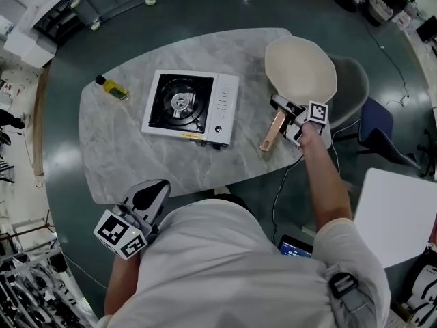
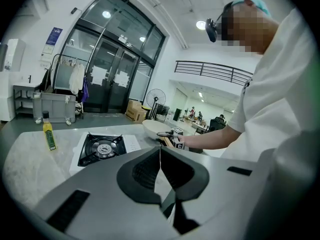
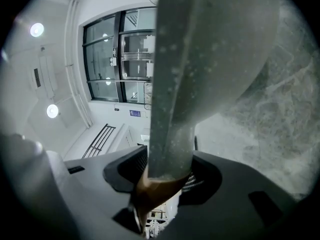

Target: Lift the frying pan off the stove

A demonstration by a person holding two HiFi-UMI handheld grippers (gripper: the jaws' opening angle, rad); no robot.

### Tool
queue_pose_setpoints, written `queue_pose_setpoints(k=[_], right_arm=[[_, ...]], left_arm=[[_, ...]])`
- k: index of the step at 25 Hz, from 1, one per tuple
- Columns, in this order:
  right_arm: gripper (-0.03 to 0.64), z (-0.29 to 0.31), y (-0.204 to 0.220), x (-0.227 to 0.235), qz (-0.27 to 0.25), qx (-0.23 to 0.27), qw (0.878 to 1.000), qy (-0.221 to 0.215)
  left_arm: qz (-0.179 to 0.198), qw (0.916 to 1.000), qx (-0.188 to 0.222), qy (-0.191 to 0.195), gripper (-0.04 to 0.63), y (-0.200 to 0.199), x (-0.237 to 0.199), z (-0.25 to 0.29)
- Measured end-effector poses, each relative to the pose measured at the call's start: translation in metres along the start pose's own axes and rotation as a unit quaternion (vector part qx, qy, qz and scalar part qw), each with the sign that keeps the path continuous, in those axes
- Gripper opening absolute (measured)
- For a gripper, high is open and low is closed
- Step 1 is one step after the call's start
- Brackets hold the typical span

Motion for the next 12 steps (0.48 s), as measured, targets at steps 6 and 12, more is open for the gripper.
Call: queue_pose_setpoints(k=[6, 12], right_arm=[[0.187, 0.000, -0.006, 0.011, -0.004, 0.008, 1.000, 0.009], [0.187, 0.000, -0.004, 0.022, 0.000, 0.007, 1.000, 0.017]], left_arm=[[-0.003, 1.0000, -0.004, -0.001, 0.020, 0.003, -0.002, 0.000], [-0.003, 1.0000, -0.006, 0.000, 0.020, 0.001, -0.003, 0.002]])
Point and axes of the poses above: the fingertips, and each gripper's own axes: z forward along the fingers, x to its right, y out of its underside, the point moved 1 cm from there along -z, backward along the fingers, and after that the axes turned 4 degrees about y, right-handed, at the moved point
